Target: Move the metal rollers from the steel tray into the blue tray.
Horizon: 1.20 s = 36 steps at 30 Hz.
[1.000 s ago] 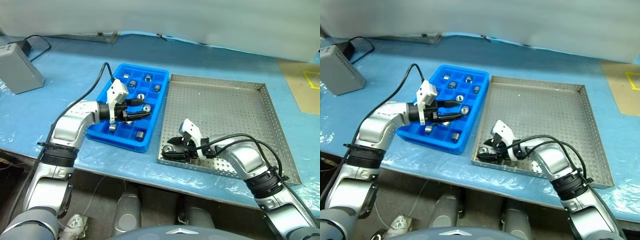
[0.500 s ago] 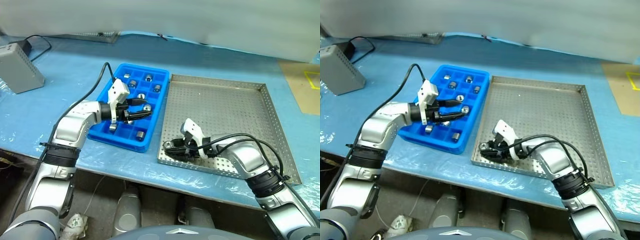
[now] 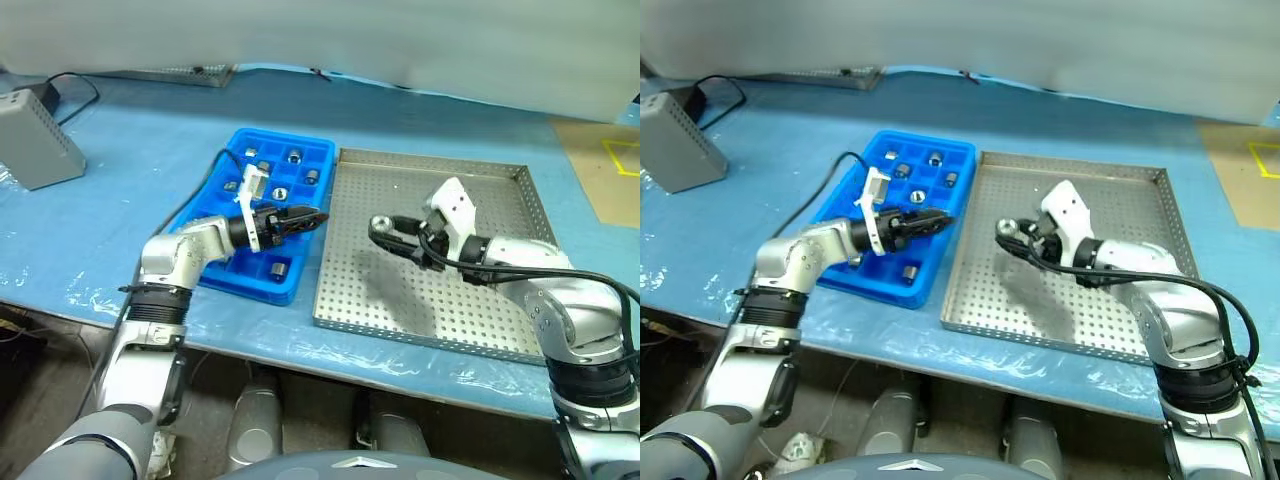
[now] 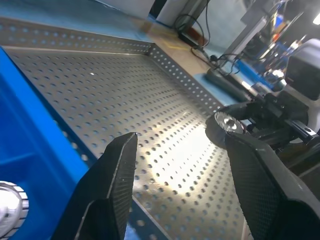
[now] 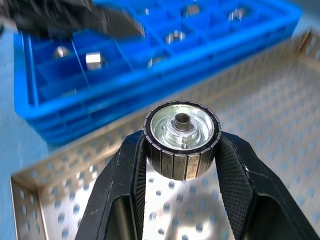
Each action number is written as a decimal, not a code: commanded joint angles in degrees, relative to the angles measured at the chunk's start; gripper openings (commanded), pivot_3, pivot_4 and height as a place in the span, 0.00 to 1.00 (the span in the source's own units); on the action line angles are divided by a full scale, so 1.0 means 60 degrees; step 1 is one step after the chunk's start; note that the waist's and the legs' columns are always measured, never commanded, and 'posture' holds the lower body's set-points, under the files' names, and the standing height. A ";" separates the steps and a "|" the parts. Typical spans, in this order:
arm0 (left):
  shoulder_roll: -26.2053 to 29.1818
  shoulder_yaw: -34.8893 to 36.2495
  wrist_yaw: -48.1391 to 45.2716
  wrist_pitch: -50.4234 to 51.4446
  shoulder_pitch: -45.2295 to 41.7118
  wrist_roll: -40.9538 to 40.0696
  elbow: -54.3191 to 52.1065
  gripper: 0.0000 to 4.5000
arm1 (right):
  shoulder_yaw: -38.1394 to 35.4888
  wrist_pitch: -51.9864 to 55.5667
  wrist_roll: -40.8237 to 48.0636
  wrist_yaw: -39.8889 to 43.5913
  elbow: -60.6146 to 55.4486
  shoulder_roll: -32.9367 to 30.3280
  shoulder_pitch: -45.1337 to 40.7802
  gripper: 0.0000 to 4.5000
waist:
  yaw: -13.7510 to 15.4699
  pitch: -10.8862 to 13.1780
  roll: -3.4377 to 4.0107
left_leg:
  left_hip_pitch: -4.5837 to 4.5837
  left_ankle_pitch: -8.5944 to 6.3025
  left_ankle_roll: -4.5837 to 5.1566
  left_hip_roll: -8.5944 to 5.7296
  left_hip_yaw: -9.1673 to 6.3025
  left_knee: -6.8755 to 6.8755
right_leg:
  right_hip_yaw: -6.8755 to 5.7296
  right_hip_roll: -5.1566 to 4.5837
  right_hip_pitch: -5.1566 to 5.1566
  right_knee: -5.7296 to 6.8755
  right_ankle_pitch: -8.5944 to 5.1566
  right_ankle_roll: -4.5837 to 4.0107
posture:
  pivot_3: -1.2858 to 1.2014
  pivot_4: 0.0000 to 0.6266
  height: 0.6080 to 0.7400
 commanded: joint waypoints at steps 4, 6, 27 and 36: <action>-0.0675 0.0630 0.0258 0.1425 -0.0734 -0.1085 0.0768 0.65 | 0.0155 0.0032 0.0183 -0.0246 -0.0615 -0.0216 -0.0063 0.36 | 0.0027 0.0000 -0.0001 | -0.0019 -0.0003 0.0006 -0.0011 0.0000 0.0001 | 0.0001 -0.0003 0.0003 -0.0017 0.0001 -0.0004 | 0.54 0.24 1.00; -0.0861 0.1039 0.0399 0.1515 -0.1076 -0.1283 0.1365 0.65 | 0.0152 0.0039 0.0259 -0.0221 -0.0673 -0.0315 0.0001 0.36 | 0.0025 0.0000 -0.0001 | -0.0019 -0.0003 0.0005 -0.0012 -0.0001 0.0000 | 0.0002 -0.0003 0.0003 -0.0021 0.0001 -0.0003 | 0.54 0.24 1.00; -0.2208 0.1000 0.0845 0.2223 -0.1154 -0.1470 0.1858 0.65 | 0.0369 0.0154 0.0347 -0.0639 -0.0657 -0.0356 -0.0220 0.36 | 0.0008 0.0001 -0.0003 | -0.0017 -0.0011 0.0018 -0.0012 -0.0001 -0.0003 | 0.0001 -0.0001 0.0004 -0.0029 -0.0002 0.0004 | 0.53 0.24 1.00; -0.2499 0.1072 0.0658 0.1966 -0.1540 -0.1336 0.2716 0.65 | 0.0451 0.0187 0.0309 -0.0855 -0.0493 -0.0102 -0.0504 0.36 | 0.0009 0.0002 -0.0003 | -0.0016 -0.0011 0.0018 -0.0011 -0.0002 -0.0007 | -0.0001 -0.0001 0.0004 -0.0031 -0.0002 0.0007 | 0.53 0.24 1.00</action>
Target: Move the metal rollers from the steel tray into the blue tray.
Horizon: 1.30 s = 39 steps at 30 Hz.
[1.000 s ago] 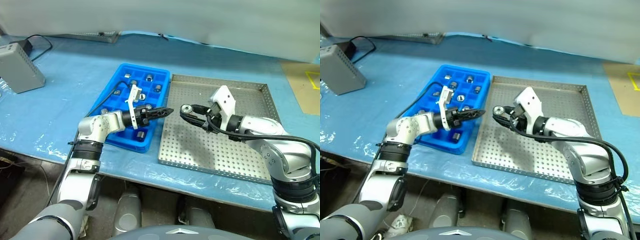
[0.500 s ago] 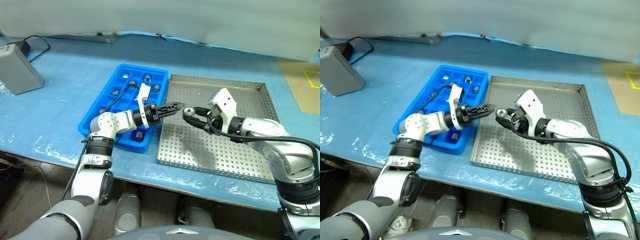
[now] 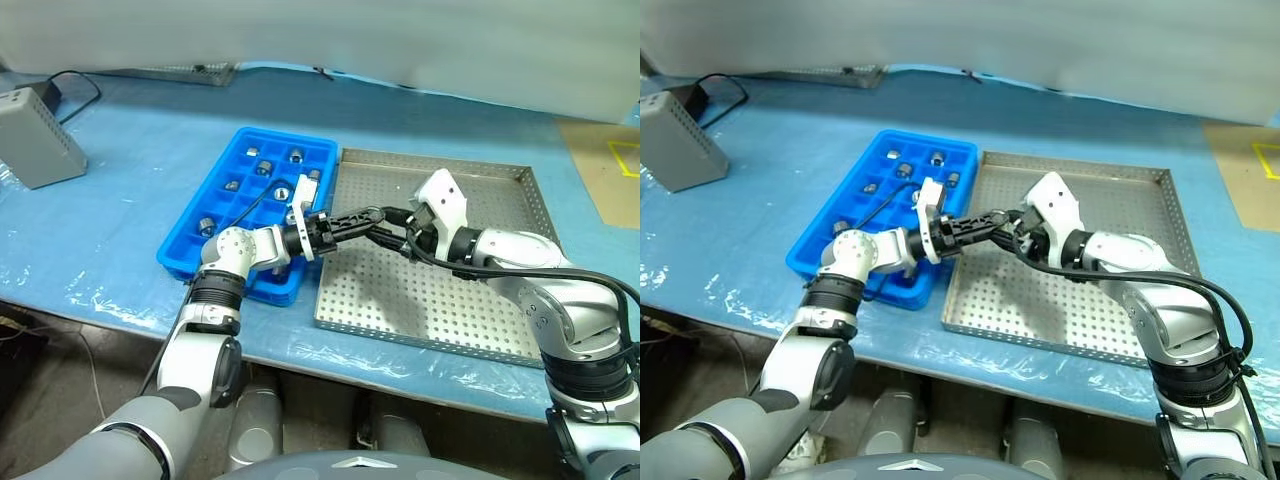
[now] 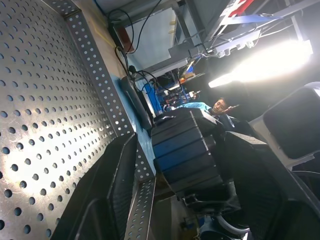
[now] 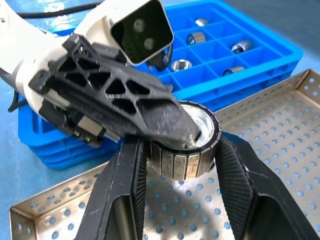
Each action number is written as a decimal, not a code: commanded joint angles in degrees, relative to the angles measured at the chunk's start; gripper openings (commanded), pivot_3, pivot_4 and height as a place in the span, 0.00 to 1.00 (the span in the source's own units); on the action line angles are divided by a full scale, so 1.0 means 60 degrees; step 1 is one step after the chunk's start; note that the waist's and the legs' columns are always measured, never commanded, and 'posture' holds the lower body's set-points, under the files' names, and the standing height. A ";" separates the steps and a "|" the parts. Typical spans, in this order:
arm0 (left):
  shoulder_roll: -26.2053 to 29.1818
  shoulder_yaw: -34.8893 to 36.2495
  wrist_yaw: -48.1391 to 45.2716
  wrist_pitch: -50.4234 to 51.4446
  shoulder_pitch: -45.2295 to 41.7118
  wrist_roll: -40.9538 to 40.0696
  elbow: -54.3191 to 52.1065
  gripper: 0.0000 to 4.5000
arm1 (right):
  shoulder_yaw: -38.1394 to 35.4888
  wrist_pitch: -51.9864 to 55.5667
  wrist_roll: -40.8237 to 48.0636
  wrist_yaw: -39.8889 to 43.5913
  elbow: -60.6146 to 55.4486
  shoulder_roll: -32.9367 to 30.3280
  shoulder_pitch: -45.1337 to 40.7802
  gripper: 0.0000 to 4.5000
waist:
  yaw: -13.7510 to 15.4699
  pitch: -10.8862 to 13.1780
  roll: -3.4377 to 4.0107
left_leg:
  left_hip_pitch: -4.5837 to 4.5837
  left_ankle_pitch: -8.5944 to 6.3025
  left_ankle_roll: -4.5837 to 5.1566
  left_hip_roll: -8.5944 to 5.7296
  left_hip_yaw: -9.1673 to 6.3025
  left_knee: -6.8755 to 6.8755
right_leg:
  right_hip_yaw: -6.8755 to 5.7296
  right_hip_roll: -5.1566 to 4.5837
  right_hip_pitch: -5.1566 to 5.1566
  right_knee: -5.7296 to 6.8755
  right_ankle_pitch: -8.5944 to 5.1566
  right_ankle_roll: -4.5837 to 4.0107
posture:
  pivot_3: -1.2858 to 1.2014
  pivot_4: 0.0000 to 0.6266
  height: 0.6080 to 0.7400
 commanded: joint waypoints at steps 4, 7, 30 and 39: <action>-0.0070 0.0107 -0.0164 -0.0194 -0.0286 -0.0001 0.0227 0.65 | -0.0041 -0.0060 0.0096 -0.0097 -0.0177 0.0062 -0.0218 0.36 | -0.0002 0.0000 0.0000 | -0.0002 -0.0001 0.0002 -0.0001 0.0000 -0.0001 | 0.0001 0.0000 0.0000 -0.0005 0.0000 0.0000 | 0.53 0.24 1.00; -0.0078 0.0110 -0.0077 -0.0288 -0.0307 0.0075 0.0298 0.65 | -0.0075 -0.0025 0.0121 -0.0140 -0.0190 0.0074 -0.0189 0.36 | -0.0002 0.0000 0.0000 | -0.0003 -0.0001 0.0002 -0.0001 0.0000 -0.0001 | 0.0000 0.0000 0.0000 -0.0005 0.0000 0.0000 | 0.53 0.24 1.00; -0.0016 -0.0056 -0.0162 -0.0591 -0.0436 0.0527 0.0364 0.31 | -0.0158 -0.0086 0.0207 -0.0274 -0.0059 0.0324 -0.0170 0.36 | -0.0004 0.0000 0.0000 | -0.0003 -0.0001 0.0002 -0.0001 0.0000 -0.0006 | 0.0000 -0.0001 0.0000 -0.0011 -0.0001 0.0002 | 0.53 0.24 1.00; -0.0023 -0.0029 -0.0044 -0.0663 -0.0367 0.0555 0.0278 0.31 | -0.0625 0.0353 0.0671 -0.0449 0.0044 0.0725 -0.0389 0.66 | -0.0005 0.0001 0.0000 | -0.0003 -0.0002 0.0003 -0.0001 0.0000 -0.0009 | 0.0000 -0.0001 0.0000 -0.0014 -0.0001 0.0002 | 0.53 0.24 1.00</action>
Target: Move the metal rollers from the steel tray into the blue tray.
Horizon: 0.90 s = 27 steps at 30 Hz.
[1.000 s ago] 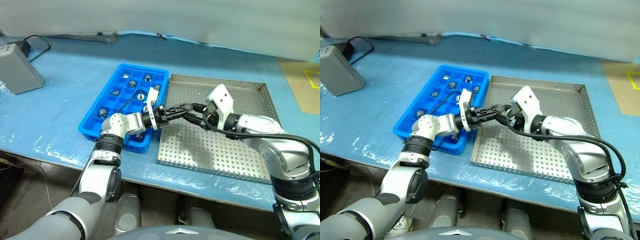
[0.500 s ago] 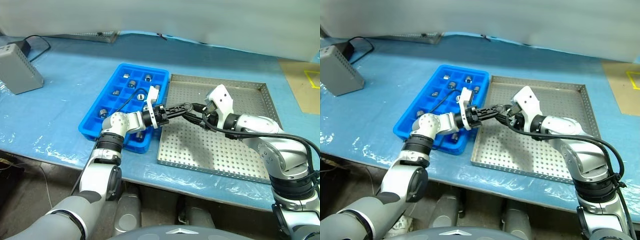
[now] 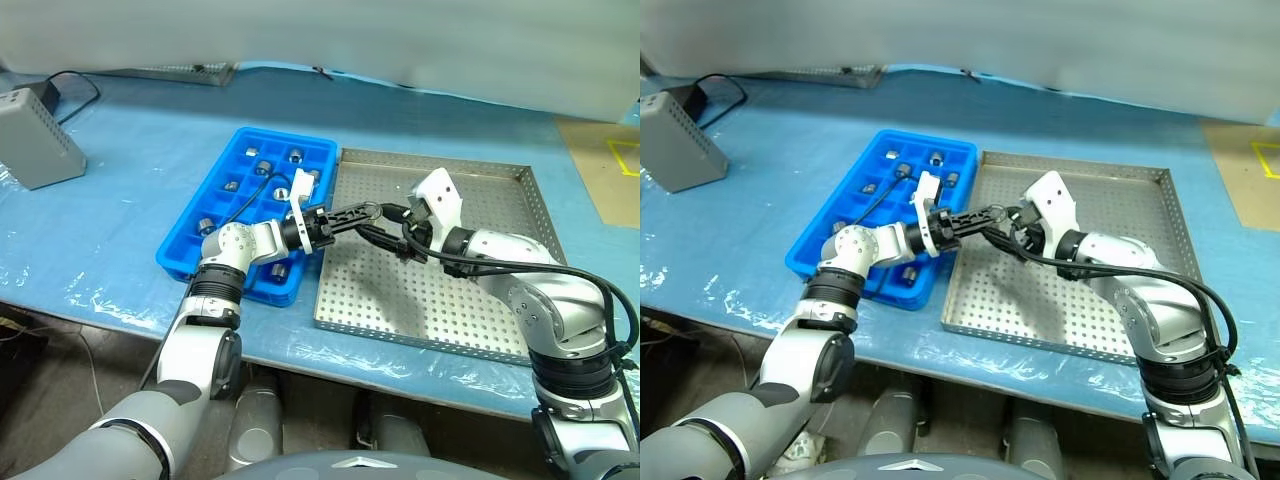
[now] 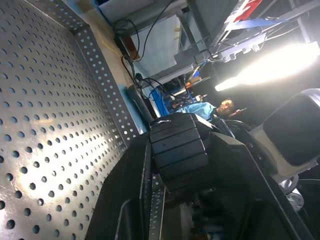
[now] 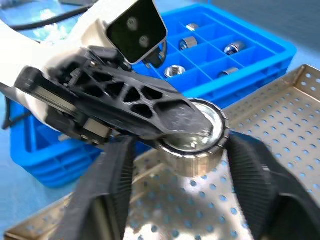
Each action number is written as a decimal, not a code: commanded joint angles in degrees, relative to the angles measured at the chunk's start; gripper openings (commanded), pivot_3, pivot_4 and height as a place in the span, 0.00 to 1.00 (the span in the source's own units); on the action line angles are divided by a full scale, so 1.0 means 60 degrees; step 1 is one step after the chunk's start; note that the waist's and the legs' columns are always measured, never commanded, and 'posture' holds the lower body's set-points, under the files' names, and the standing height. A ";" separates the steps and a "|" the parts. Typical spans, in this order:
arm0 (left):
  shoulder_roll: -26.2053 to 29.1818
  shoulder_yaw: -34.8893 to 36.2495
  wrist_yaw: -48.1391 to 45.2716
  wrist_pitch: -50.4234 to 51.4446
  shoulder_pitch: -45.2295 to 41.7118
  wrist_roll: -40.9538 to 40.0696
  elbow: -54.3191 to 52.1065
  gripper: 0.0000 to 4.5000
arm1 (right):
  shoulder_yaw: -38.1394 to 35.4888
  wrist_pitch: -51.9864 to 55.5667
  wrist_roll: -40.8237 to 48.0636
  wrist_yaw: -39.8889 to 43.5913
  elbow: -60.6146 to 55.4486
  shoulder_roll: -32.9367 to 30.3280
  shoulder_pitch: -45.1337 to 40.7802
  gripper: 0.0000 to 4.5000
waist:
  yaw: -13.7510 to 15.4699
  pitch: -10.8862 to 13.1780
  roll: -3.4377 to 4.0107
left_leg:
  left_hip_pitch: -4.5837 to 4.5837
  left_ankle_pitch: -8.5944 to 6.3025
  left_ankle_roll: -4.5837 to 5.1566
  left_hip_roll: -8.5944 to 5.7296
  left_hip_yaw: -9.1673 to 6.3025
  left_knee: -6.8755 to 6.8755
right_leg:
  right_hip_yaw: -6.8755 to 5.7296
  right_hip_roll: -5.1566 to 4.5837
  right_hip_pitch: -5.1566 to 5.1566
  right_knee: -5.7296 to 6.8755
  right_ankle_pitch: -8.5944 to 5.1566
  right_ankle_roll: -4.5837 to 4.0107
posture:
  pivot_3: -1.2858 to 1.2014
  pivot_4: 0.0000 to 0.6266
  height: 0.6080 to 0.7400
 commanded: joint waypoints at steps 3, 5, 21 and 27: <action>-0.0095 0.0189 0.0244 -0.0176 -0.0161 0.0007 -0.0074 0.31 | -0.0661 0.0257 0.0564 0.0053 -0.0209 -0.0095 -0.0396 0.66 | 0.0008 0.0000 0.0000 | -0.0004 -0.0001 0.0001 -0.0001 0.0000 0.0000 | 0.0000 0.0000 0.0000 -0.0004 0.0001 -0.0001 | 0.53 0.24 1.00; -0.0073 0.0300 0.0276 -0.0241 -0.0242 -0.0014 -0.0032 0.31 | -0.0704 0.0286 0.0637 0.0168 -0.0231 -0.0209 -0.0312 0.66 | 0.0006 0.0000 0.0000 | -0.0004 -0.0001 0.0001 -0.0001 -0.0001 -0.0001 | -0.0001 0.0000 0.0000 -0.0007 0.0001 -0.0001 | 0.53 0.24 1.00; 0.2180 0.2045 0.1604 -0.1430 0.0006 -0.0361 -0.3262 0.31 | 0.0065 -0.0875 0.0284 0.0659 0.0519 -0.0456 -0.0177 0.66 | 0.0012 0.0003 -0.0002 | -0.0007 0.0001 -0.0004 0.0004 -0.0004 -0.0012 | -0.0005 0.0004 -0.0006 -0.0007 -0.0001 0.0000 | 0.58 0.24 1.00; 0.3173 0.1326 0.2438 -0.4548 0.0471 0.2044 -0.3163 0.31 | 0.0681 -0.1432 -0.0057 0.0796 0.1095 -0.0186 -0.0521 0.66 | 0.0072 0.0006 -0.0007 | -0.0007 0.0002 -0.0007 0.0006 -0.0010 -0.0021 | -0.0006 0.0005 -0.0009 -0.0006 -0.0039 0.0066 | 0.61 0.24 1.00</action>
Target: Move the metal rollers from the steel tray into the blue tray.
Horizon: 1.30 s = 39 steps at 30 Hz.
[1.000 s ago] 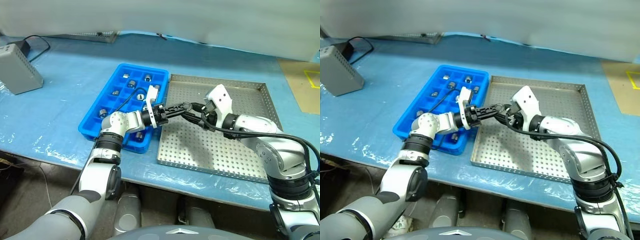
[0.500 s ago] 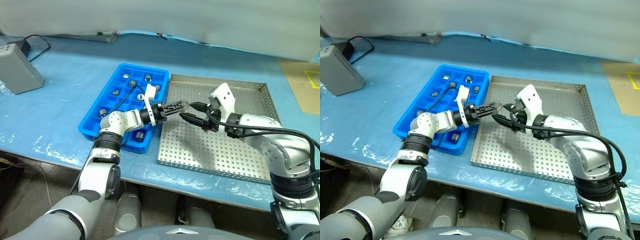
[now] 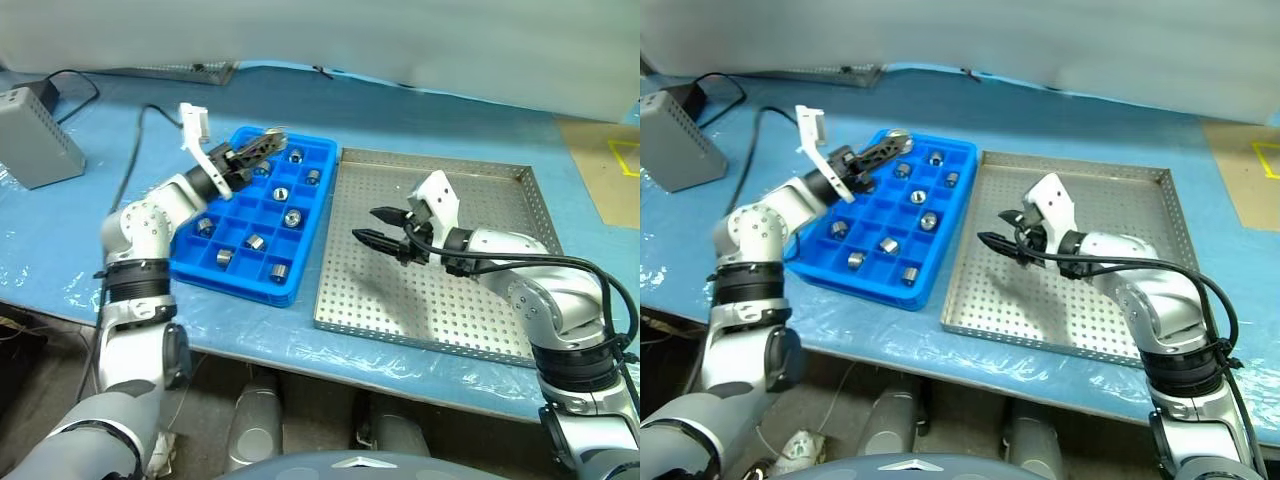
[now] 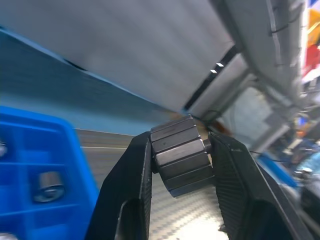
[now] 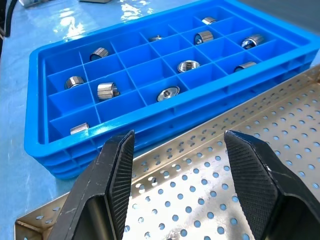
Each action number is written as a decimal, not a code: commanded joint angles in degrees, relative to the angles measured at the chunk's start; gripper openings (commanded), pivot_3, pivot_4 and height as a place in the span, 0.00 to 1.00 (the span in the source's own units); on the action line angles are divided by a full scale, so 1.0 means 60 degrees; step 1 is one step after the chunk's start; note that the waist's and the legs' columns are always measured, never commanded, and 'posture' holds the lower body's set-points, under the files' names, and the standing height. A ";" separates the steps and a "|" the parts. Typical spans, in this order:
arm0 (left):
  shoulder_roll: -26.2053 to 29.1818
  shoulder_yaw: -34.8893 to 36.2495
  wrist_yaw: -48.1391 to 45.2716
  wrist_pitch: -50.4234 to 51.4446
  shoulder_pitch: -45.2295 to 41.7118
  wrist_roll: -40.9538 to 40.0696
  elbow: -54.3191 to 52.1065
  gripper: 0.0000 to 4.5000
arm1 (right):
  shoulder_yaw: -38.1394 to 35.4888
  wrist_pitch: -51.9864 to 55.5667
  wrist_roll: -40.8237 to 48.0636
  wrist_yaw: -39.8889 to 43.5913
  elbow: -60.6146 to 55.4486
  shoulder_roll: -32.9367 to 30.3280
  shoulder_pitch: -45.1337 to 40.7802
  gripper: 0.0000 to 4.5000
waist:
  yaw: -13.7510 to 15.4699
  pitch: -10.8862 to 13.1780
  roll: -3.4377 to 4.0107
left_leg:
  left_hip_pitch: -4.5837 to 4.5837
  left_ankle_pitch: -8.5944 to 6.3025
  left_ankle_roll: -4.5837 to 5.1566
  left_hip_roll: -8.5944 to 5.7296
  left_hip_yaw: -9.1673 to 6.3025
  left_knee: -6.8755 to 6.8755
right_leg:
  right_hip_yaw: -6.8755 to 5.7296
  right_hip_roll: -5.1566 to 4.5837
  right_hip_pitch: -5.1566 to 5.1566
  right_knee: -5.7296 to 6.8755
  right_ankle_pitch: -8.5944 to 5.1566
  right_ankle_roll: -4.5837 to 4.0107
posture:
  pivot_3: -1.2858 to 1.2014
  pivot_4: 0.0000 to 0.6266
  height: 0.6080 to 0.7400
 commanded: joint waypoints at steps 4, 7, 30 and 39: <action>0.0376 -0.1211 0.0355 -0.2738 0.0071 0.2221 0.0112 0.31 | 0.0472 -0.0762 -0.0502 0.0169 0.0708 0.0342 -0.0802 0.66 | 0.0201 0.0005 -0.0009 | -0.0007 0.0007 -0.0011 -0.0002 -0.0009 0.0002 | -0.0004 -0.0002 -0.0001 0.0003 0.0000 0.0004 | 0.61 0.24 1.00; 0.0313 -0.1772 0.0398 -0.3248 0.0352 0.2853 0.0412 0.31 | 0.0526 -0.0835 -0.0583 0.0237 0.0752 0.0368 -0.0855 0.66 | 0.0317 0.0005 -0.0009 | -0.0008 0.0012 -0.0021 -0.0005 -0.0007 0.0001 | -0.0003 -0.0006 0.0000 0.0007 0.0004 -0.0002 | 0.61 0.24 1.00; -0.0099 -0.2684 0.1172 -0.5174 0.1139 0.4736 0.2499 0.47 | 0.0547 -0.0719 -0.1173 -0.0137 0.0592 0.0334 -0.0326 0.66 | 0.0233 0.0004 -0.0010 | -0.0008 0.0011 -0.0020 -0.0002 -0.0008 0.0008 | 0.0002 -0.0004 -0.0009 0.0028 0.0026 -0.0045 | 0.60 0.24 1.00; 0.0133 -0.2303 0.0779 -0.4736 0.0574 0.4295 0.2157 0.89 | 0.0344 -0.0661 -0.1032 -0.0047 0.0491 0.0352 -0.0291 0.66 | 0.0225 0.0004 -0.0010 | -0.0010 0.0011 -0.0020 0.0000 -0.0007 0.0011 | 0.0001 -0.0003 -0.0010 0.0029 0.0026 -0.0046 | 0.59 0.24 1.00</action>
